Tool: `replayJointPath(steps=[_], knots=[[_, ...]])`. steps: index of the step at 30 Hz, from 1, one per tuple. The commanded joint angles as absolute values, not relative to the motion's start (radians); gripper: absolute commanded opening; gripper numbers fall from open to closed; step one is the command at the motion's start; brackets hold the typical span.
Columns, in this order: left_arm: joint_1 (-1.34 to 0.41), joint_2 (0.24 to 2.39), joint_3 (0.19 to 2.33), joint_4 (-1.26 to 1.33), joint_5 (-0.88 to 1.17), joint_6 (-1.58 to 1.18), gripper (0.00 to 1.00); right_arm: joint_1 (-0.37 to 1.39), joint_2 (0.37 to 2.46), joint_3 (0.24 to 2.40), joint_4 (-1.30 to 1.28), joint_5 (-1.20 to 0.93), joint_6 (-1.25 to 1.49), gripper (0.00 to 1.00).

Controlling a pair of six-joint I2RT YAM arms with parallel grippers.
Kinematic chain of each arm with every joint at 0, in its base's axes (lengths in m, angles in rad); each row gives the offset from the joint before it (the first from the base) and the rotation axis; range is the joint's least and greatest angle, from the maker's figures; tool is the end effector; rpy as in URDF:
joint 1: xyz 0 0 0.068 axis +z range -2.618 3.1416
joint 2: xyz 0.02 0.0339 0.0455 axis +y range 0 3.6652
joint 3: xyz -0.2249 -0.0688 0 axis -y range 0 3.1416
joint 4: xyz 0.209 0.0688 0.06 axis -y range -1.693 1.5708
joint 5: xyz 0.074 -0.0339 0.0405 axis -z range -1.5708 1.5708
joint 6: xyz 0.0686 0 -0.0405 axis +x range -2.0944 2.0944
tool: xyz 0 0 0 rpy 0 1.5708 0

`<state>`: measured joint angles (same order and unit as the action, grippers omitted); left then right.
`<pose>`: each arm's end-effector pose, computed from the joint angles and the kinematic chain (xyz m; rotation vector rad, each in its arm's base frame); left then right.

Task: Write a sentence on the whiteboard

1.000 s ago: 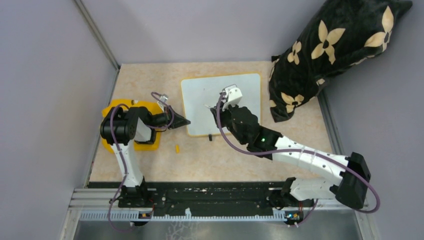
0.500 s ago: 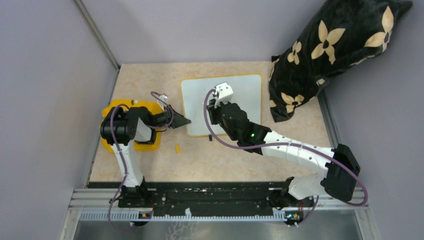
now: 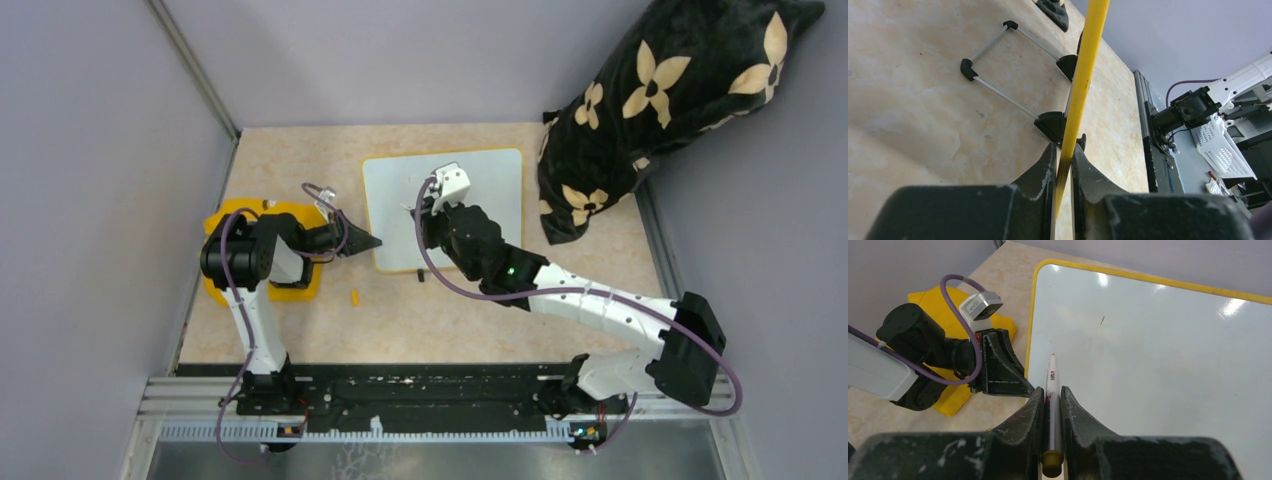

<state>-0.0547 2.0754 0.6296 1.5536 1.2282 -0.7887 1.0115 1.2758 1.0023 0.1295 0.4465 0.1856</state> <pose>0.3068 -0.0815 0.1209 0.5176 1.6804 -1.5200 0.1877 0.2441 0.3105 -0.3751 1.6856 0.5085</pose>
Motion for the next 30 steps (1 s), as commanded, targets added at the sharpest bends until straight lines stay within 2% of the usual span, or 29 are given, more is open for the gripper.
replayJointPath(steps=[1, 10, 14, 30], knots=[[-0.059, 2.050, 0.629, 1.792, 1.211, -0.777, 0.05, 1.006, 1.230, 1.000, 0.186, 0.457, 0.187, 0.00], [-0.063, 1.991, 0.606, 1.792, 1.213, -0.717, 0.04, 1.007, 1.212, 0.962, 0.224, 0.465, 0.167, 0.00], [-0.069, 2.004, 0.602, 1.792, 1.213, -0.700, 0.00, 1.007, 1.226, 0.958, 0.235, 0.491, 0.158, 0.00], [-0.069, 2.035, 0.601, 1.793, 1.209, -0.701, 0.00, 1.037, 1.375, 0.993, 0.386, 0.659, 0.090, 0.00]])
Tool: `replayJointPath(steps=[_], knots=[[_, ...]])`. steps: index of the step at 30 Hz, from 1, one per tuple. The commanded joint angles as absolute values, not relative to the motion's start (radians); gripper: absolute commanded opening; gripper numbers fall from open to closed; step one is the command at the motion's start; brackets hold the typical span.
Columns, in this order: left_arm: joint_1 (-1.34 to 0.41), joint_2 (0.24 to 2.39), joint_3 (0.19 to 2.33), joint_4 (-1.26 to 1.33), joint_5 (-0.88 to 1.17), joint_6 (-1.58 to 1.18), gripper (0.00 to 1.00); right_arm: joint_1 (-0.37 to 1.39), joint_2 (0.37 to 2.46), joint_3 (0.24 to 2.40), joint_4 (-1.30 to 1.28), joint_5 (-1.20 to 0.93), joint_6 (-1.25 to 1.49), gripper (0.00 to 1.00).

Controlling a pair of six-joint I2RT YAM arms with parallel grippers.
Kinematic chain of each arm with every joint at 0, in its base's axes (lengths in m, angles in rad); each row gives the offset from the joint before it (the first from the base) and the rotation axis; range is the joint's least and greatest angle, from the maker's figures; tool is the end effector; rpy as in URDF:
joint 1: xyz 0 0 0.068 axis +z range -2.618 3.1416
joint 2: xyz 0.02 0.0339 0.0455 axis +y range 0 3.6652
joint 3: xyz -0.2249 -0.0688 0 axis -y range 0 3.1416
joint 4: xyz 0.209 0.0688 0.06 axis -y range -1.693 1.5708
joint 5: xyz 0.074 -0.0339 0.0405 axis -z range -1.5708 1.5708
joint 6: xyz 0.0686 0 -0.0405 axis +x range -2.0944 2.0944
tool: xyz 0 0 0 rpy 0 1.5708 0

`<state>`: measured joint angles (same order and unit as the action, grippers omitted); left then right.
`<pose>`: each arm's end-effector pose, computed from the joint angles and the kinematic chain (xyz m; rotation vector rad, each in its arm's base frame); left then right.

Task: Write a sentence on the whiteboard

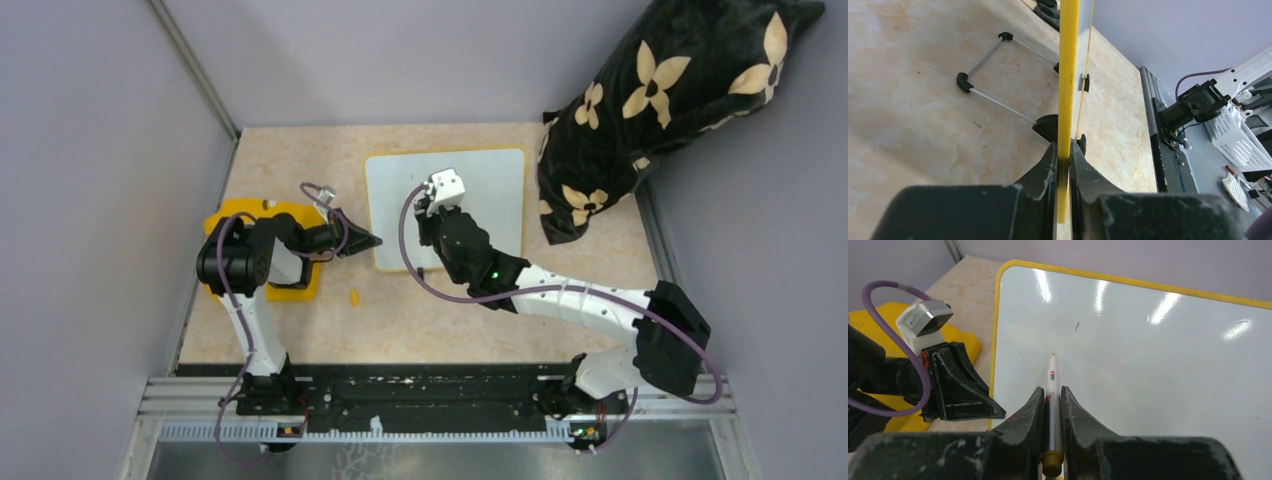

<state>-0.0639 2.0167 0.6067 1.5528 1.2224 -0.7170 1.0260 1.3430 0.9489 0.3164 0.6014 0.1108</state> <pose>0.3014 -0.0839 0.1336 0.5958 1.6150 -1.4553 0.1966 0.2496 0.2976 -0.2921 1.6219 0.3749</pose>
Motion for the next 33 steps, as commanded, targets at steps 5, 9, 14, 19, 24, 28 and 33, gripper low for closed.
replayJointPath(steps=[5, 9, 14, 19, 24, 28, 33], knots=[[-0.069, 2.037, 0.601, 1.793, 1.207, -0.703, 0.00, 1.037, 1.412, 1.015, 0.406, 0.692, 0.098, 0.00], [-0.069, 2.037, 0.602, 1.793, 1.207, -0.704, 0.00, 1.037, 1.424, 1.015, 0.449, 0.710, 0.100, 0.00], [-0.069, 2.039, 0.604, 1.793, 1.208, -0.710, 0.00, 1.036, 1.425, 1.005, 0.510, 0.703, 0.090, 0.00], [-0.069, 2.042, 0.606, 1.793, 1.207, -0.711, 0.00, 1.035, 1.451, 1.030, 0.522, 0.698, 0.086, 0.00], [-0.069, 2.042, 0.606, 1.793, 1.207, -0.712, 0.00, 1.034, 1.476, 1.063, 0.518, 0.695, 0.084, 0.00], [-0.069, 2.044, 0.607, 1.792, 1.207, -0.715, 0.00, 1.031, 1.475, 1.065, 0.511, 0.693, 0.086, 0.00], [-0.069, 2.046, 0.609, 1.792, 1.208, -0.717, 0.00, 1.031, 1.445, 1.044, 0.499, 0.676, 0.092, 0.00]])
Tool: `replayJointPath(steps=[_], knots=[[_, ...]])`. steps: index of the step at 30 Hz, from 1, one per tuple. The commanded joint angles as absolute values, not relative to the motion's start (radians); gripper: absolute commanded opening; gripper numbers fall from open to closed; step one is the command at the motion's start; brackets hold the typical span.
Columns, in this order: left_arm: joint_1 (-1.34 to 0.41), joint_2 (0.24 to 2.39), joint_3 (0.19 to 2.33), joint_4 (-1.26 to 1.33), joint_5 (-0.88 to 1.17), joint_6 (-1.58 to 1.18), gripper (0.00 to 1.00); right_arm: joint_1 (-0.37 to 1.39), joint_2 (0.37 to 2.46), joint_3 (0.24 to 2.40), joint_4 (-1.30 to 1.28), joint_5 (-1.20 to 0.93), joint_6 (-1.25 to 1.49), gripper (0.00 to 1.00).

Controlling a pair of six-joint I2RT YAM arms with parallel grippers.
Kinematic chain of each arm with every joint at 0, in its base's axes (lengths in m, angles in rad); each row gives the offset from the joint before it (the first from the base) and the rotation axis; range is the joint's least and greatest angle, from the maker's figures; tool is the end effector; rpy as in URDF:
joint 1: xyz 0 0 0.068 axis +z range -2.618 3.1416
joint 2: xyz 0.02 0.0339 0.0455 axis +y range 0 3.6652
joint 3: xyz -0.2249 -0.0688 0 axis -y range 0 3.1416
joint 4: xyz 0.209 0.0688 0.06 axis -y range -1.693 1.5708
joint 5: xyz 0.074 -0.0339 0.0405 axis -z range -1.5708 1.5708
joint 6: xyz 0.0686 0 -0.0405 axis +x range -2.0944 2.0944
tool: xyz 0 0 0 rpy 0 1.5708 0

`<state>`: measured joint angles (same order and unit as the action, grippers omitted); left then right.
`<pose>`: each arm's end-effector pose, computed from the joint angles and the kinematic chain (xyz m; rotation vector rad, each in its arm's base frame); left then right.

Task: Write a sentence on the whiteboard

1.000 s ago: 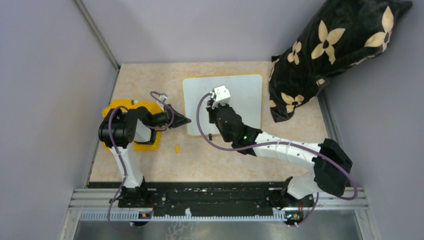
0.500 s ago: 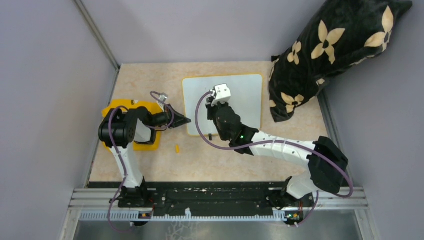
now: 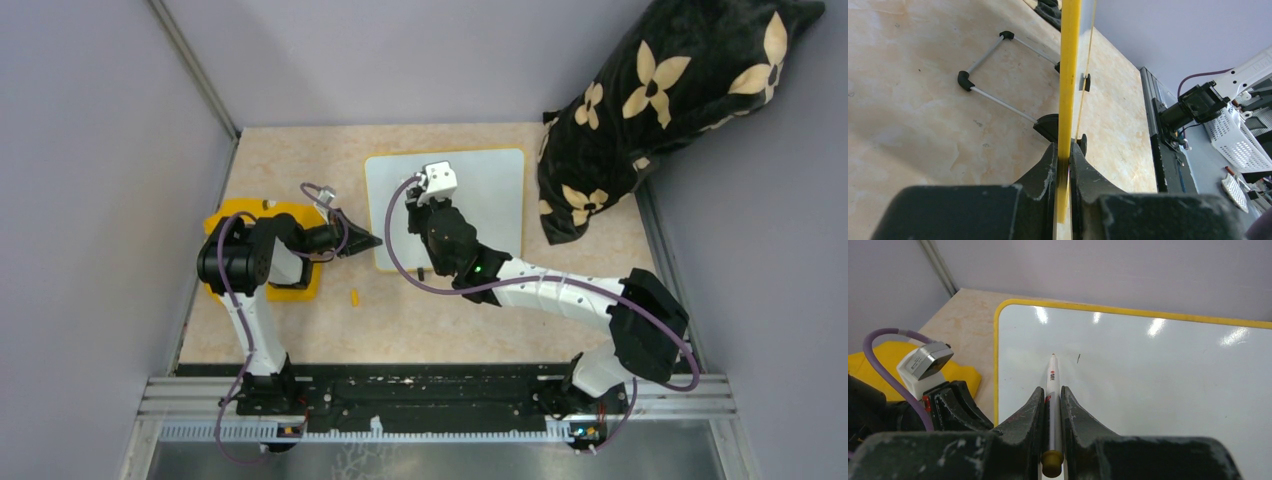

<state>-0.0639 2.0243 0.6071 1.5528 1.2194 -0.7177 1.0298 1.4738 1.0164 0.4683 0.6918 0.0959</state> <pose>0.3018 -0.0838 0.1315 0.5881 1.6212 -1.4573 0.2121 0.2681 0.3003 -0.1845 1.5620 0.3468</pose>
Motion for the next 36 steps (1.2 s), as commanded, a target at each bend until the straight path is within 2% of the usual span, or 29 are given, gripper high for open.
replayJointPath(steps=[1, 36], knots=[[-0.069, 2.046, 0.609, 1.793, 1.209, -0.717, 0.00, 1.030, 1.442, 1.041, 0.498, 0.667, 0.092, 0.00], [-0.069, 2.051, 0.616, 1.793, 1.210, -0.728, 0.00, 0.973, 1.456, 1.060, 0.422, 0.588, 0.161, 0.00]])
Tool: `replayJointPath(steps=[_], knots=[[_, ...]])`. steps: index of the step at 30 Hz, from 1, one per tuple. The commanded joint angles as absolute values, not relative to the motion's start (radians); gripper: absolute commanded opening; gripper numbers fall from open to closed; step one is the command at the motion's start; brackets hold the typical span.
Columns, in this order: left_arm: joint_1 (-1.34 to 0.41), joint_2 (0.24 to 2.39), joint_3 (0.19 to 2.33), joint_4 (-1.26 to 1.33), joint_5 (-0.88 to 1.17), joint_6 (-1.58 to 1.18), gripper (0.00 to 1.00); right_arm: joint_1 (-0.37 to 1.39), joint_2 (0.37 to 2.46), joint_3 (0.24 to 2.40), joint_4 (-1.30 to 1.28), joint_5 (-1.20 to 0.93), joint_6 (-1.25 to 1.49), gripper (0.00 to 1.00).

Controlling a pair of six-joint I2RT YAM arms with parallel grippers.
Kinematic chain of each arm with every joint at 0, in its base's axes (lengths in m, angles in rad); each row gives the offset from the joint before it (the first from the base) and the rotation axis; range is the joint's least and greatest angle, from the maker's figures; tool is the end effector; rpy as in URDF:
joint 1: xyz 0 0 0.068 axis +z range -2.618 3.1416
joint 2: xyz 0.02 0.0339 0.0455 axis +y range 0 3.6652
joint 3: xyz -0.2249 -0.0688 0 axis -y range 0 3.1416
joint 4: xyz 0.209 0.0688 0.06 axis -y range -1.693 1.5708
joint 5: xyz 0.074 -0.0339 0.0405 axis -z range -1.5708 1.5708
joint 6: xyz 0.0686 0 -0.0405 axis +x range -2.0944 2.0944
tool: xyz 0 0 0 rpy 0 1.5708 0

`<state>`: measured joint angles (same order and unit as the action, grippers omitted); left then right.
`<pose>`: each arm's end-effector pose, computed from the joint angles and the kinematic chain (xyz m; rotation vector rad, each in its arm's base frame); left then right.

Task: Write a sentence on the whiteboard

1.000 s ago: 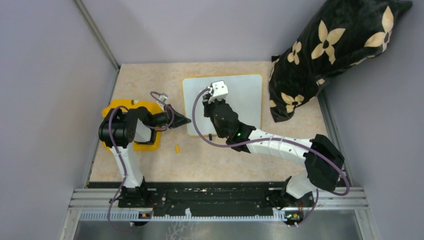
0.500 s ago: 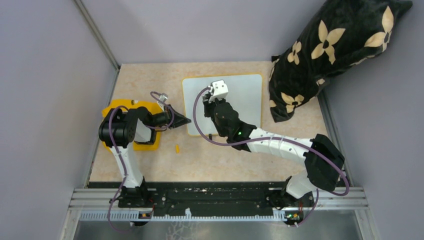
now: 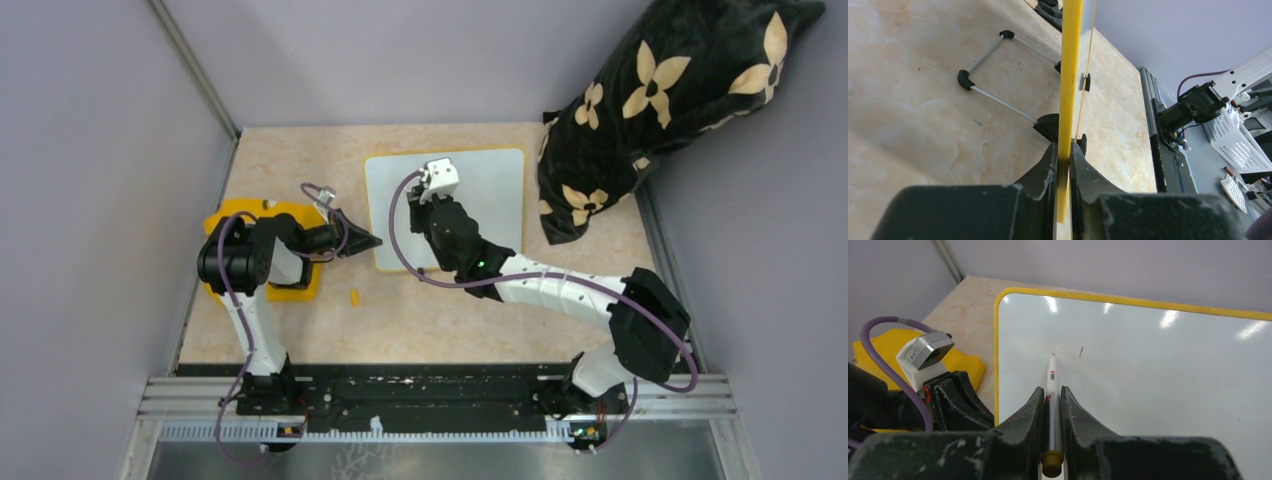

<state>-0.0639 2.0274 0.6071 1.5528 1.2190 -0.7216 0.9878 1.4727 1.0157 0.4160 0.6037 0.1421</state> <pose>0.3019 -0.0838 0.1306 0.5830 1.6258 -1.4613 0.2210 0.2644 0.2936 -0.2137 1.6041 0.3890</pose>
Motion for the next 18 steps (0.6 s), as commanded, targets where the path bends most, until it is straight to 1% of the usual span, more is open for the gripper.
replayJointPath(steps=[1, 18], knots=[[-0.069, 2.051, 0.614, 1.793, 1.210, -0.728, 0.00, 0.972, 1.462, 1.066, 0.417, 0.586, 0.162, 0.00], [-0.069, 2.052, 0.617, 1.793, 1.209, -0.730, 0.00, 0.956, 1.505, 1.097, 0.388, 0.569, 0.167, 0.00]])
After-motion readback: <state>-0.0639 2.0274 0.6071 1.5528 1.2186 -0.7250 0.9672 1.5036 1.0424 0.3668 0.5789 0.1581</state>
